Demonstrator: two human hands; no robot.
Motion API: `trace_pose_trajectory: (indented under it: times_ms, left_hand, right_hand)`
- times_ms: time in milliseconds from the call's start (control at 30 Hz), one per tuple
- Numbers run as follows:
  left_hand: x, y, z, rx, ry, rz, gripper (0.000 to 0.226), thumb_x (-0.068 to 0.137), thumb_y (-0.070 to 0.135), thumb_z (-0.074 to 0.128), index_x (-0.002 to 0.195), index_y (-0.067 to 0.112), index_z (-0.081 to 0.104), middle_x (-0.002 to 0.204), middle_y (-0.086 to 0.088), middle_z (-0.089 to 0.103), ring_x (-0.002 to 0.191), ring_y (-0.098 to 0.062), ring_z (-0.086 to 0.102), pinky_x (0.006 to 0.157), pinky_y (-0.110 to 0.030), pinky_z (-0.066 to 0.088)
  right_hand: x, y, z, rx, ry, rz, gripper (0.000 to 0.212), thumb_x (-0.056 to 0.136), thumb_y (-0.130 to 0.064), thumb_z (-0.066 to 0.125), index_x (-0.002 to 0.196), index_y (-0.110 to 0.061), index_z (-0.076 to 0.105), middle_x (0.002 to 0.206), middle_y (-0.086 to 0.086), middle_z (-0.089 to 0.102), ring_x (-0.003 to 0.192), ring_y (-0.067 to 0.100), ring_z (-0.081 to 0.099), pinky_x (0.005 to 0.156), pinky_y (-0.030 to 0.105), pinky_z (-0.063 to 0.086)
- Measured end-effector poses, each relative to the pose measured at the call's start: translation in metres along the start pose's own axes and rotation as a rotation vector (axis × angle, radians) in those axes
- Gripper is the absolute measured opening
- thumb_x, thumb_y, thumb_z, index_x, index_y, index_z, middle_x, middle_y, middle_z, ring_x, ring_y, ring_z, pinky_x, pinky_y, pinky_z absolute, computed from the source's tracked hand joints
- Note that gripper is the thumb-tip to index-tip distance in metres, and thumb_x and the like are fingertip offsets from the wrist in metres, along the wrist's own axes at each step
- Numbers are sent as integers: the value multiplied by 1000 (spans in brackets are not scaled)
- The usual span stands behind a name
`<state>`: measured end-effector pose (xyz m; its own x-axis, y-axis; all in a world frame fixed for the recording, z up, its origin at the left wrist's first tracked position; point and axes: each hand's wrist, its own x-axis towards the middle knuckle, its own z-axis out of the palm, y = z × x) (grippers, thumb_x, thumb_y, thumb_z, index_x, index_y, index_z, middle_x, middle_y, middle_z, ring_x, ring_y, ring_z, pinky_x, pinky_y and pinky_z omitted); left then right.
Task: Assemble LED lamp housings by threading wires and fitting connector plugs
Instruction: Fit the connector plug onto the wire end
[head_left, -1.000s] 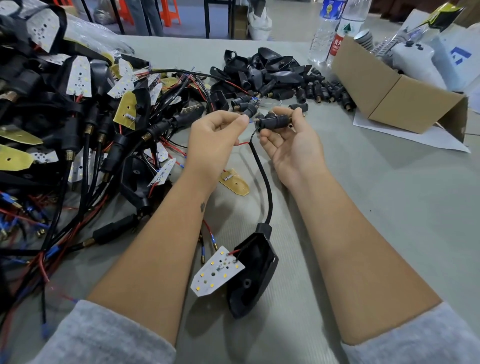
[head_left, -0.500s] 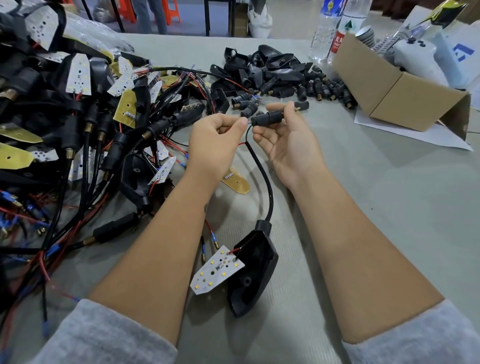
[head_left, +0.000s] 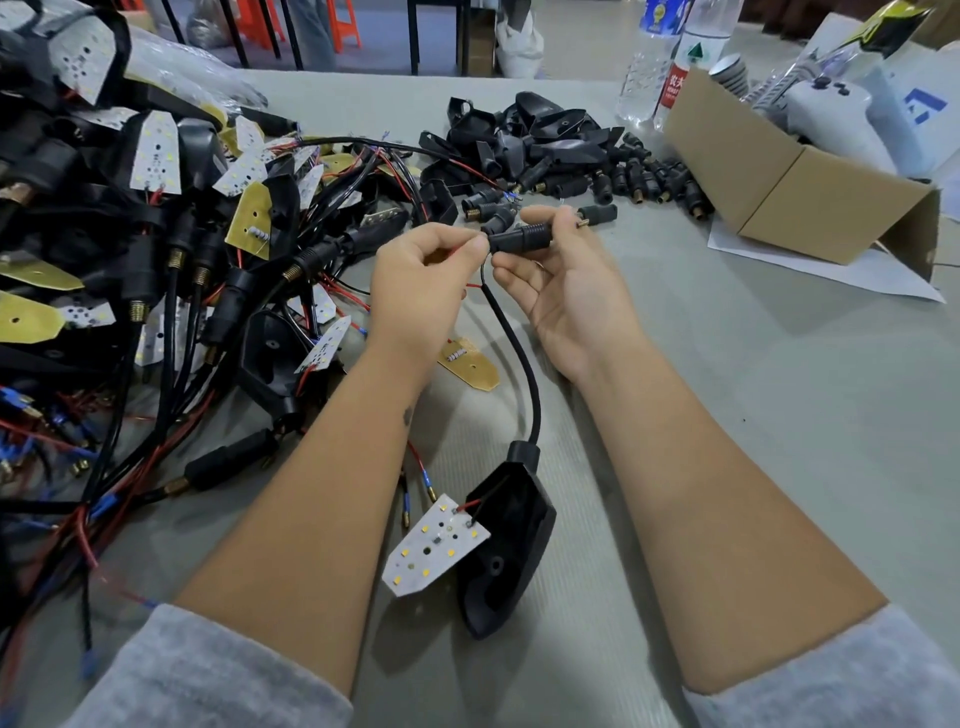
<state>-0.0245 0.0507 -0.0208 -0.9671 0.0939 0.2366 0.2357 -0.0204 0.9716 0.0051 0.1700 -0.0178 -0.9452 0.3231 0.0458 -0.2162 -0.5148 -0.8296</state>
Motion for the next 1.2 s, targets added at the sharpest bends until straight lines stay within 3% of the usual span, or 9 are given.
trace_pose_trajectory:
  times_ms: [167,267,400,533,767,1200]
  left_hand:
    - [-1,1,-1,-4,-30,-1,16,93,17,64,84,28,72,70,13,65,69,-1,58,65,-18,49]
    - [1,1,-1,-103,20,-58,12,96,16,58,91,21,69,72,9,65,66,-2,59,64,-19,49]
    - [1,-1,1,-99,68,-65,10,94,12,62,85,14,67,68,4,64,60,-4,57,62,-19,49]
    - [-1,-1,1,-53,24,-46,13,93,11,63,84,17,69,65,6,64,56,0,55,63,-17,49]
    - [1,-2,1,-73,37,-83,9,94,16,63,87,18,69,68,8,64,62,-2,58,64,-19,49]
    - [0,-5,0,14,-17,25,16,91,13,67,79,25,69,67,11,66,63,0,59,66,-16,50]
  right_hand:
    - [-1,-1,0,-7,-2,-3,33,107,-27,36,95,-9,61,91,15,65,69,19,67,69,28,58]
    - [-1,-2,0,19,8,-6,33,107,-26,35,96,-9,61,88,13,66,69,18,67,69,27,58]
    - [-1,-1,-1,2,-1,-13,32,106,-26,36,97,-8,61,87,13,65,67,17,66,69,27,58]
    - [-1,1,0,-69,-13,-7,30,106,-25,38,96,-9,61,89,14,65,63,15,65,65,26,57]
    - [-2,-1,-1,31,12,-22,32,106,-25,37,97,-8,62,87,14,65,66,17,66,67,27,58]
    - [-6,-1,2,0,4,-33,30,106,-24,37,95,-8,59,96,19,62,69,18,65,69,27,58]
